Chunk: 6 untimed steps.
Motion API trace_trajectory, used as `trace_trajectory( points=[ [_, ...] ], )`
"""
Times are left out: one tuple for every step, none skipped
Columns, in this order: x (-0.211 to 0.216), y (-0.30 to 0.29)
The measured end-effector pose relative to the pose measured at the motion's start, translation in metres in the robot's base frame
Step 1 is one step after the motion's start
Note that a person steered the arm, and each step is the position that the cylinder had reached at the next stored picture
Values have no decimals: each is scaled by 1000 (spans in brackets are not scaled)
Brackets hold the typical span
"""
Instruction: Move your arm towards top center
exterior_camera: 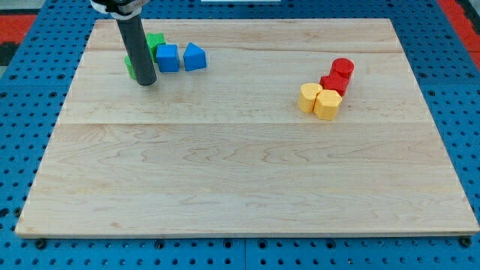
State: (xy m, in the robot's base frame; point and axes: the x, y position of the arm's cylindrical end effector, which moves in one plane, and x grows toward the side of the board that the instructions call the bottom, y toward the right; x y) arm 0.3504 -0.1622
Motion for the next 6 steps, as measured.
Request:
trace_trajectory(
  points=[
    [-8,-18],
    [11,-28],
    [21,61],
    [4,186],
    [-82,215],
    [-157,157]
  ],
)
